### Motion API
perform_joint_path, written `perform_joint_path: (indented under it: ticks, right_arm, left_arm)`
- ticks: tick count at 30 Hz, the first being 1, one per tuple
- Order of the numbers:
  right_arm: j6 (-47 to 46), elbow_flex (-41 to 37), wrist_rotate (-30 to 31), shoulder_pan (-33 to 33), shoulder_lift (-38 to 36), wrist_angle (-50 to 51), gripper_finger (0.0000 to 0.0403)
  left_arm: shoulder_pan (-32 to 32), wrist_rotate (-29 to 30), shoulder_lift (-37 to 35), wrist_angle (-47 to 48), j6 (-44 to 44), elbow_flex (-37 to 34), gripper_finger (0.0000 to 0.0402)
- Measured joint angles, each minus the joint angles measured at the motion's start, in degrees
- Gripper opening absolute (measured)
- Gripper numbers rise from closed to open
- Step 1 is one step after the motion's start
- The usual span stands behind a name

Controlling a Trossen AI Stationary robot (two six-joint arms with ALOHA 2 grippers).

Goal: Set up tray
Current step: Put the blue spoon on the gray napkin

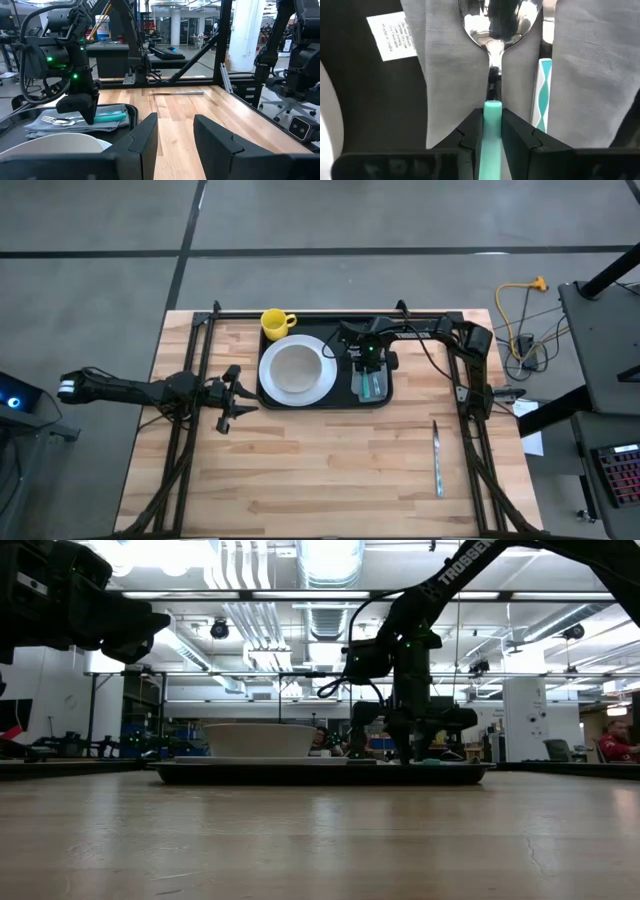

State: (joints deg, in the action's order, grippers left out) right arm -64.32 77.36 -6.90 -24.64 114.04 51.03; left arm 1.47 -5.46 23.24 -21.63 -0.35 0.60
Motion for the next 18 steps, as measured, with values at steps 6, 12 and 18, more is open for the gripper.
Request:
perform_joint_path:
  ticks: [6,12,18]
  right_arm:
    - [1.41,-0.04,-0.78,0.02,0.22,-0.43,0.0054]
    - [1.1,-0.52,-0.22,0.15,0.22,-0.63,0.0054]
    - [0.92,-0.96,0.46,0.37,0.31,-0.68,0.0054]
  left_arm:
    - [0.01,0.01,-0.02,0.01,0.0,0.02,0.0108]
    - [0.01,0.01,-0.02,0.0,-0.01,0.0,0.0108]
    - [0.0,0.01,-0.02,0.0,-0.01,0.01,0.0108]
